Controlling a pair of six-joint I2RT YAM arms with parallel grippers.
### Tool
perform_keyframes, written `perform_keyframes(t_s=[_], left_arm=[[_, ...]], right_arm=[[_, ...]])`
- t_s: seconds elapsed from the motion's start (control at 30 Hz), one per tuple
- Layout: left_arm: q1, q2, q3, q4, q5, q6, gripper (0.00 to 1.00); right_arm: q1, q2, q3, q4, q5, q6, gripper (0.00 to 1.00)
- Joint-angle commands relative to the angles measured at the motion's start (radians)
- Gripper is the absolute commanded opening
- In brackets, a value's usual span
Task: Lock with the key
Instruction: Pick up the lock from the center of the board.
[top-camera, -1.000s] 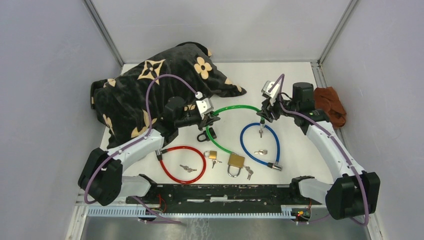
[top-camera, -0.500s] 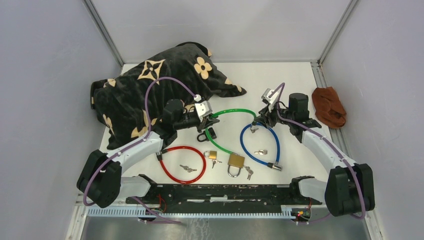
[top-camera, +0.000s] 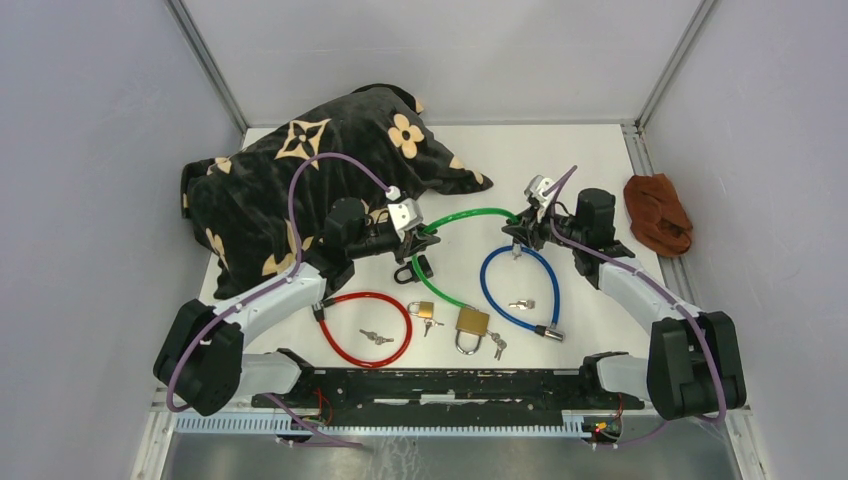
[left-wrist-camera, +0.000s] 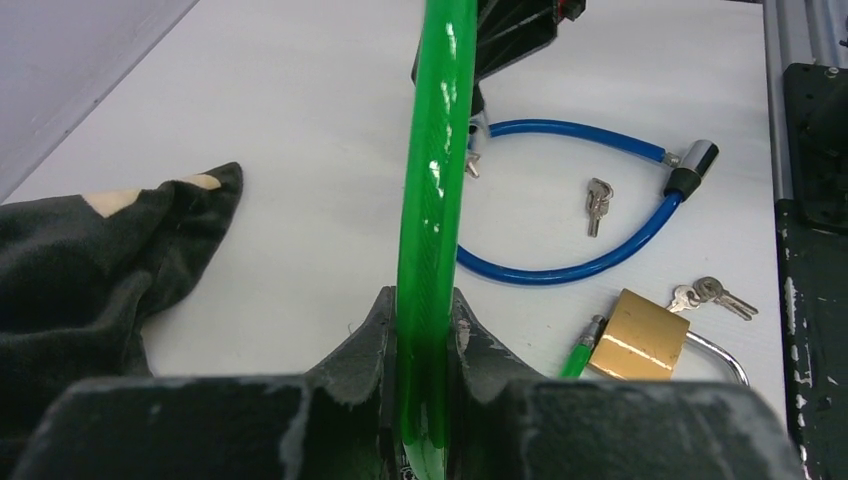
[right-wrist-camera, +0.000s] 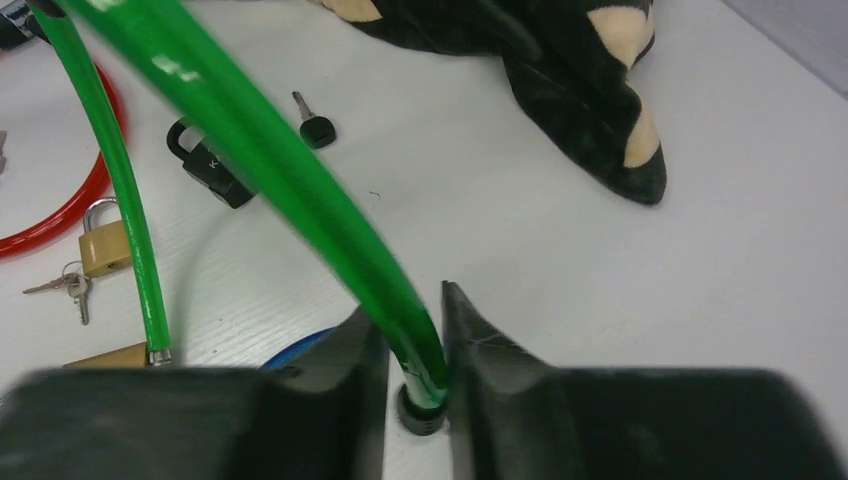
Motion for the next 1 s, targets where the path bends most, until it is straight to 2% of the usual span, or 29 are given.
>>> perform_keyframes(t_s=[0.0,0.1,0.17,0.2,0.33,0.4,0.63,0.97], left_arm=[[-0.003,-0.029,0.022,0.084,0.081,-0.065,0.02],[-0.002,-0.029,0.016,0.087,0.054,-0.092,0.02],[-0.003,-0.032,-0.004,0.106,0.017,-0.140,0.02],[-0.001,-0.035,-0.019,0.117,-0.002,-0.170,0.07],[-0.002,-0.059,-0.114,0.169,-0.030,-0.270,0.38],[-0.002,-0.072,-0.160,0.223,-0.029,-0.318,0.45],[-0.002,-0.087,-0.253,0.333,-0.071,-0.343,0.49],[-0.018,-0.133,-0.311,0.490,-0.121,-0.326,0.46]], right_arm=[[-0.006,-0.001,-0.002,0.097,-0.024,0.034,0.16],[-0.008,-0.031,0.005,0.108,-0.021,0.075,0.01],[-0.015,-0.057,0.016,0.119,-0.030,0.117,0.00],[-0.018,-0.070,0.024,0.123,-0.042,0.140,0.00],[-0.026,-0.127,0.048,0.148,-0.084,0.231,0.00],[-0.027,-0.155,0.061,0.172,-0.109,0.278,0.00],[-0.025,-0.215,0.125,0.201,-0.173,0.383,0.00],[-0.001,-0.214,0.204,0.195,-0.203,0.425,0.00]])
